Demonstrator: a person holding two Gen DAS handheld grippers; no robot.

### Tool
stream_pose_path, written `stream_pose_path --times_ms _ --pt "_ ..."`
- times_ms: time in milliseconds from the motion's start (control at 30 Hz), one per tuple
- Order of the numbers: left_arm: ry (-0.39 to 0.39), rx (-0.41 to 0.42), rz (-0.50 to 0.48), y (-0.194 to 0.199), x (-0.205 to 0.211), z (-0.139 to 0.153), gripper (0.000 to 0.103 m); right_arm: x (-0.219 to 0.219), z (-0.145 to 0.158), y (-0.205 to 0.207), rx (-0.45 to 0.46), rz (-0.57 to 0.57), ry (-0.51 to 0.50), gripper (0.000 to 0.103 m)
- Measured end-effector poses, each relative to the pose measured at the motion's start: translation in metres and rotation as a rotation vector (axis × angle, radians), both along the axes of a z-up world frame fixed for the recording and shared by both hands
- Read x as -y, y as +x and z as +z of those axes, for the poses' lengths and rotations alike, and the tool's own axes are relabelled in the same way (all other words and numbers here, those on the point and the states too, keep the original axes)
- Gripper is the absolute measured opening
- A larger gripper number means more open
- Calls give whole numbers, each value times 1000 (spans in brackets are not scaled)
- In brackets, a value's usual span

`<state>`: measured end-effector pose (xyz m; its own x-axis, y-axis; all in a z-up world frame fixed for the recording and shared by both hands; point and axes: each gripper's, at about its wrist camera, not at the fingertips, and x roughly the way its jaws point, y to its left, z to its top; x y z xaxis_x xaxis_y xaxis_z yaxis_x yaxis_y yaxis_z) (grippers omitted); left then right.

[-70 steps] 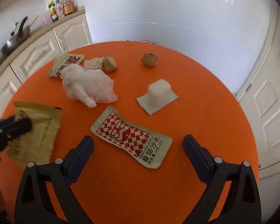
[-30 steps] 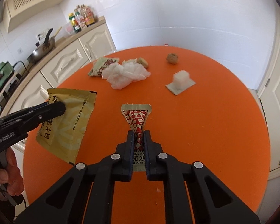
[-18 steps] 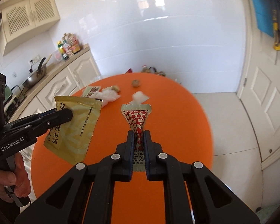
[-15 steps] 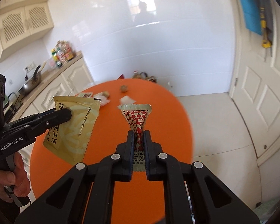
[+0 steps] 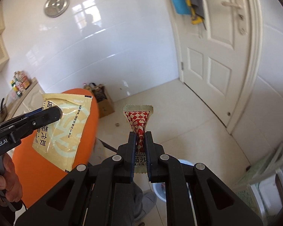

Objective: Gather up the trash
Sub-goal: 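Carry the yellow wrapper and sachet with both tools over the bin, then open both tools to drop the wrapper and sachet into the bin, then move both tools back over the orange table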

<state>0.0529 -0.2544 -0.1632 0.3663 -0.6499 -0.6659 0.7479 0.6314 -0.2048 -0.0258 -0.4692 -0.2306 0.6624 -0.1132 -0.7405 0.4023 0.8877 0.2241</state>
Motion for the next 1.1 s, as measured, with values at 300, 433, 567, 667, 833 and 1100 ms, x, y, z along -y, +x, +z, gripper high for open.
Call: stream_pose_path --times_ms 300,433,567,667,833,1100 --pt "173 -93 -103 15 85 -64 12 52 -82 -9 -124 -104 132 9" --pt "285 -158 -133 29 124 -99 13 71 -113 -9 -157 -136 195 11" --pt "389 -188 -142 45 161 -125 20 89 -143 -10 -200 -176 253 13" --pt "429 -190 -138 53 181 -131 53 99 -166 -12 -241 -200 292 16" --pt "443 -141 -113 61 200 -126 78 107 -181 -17 -249 -235 327 77" --pt "424 -33 -41 26 175 -110 94 104 -176 -25 -250 -327 309 103"
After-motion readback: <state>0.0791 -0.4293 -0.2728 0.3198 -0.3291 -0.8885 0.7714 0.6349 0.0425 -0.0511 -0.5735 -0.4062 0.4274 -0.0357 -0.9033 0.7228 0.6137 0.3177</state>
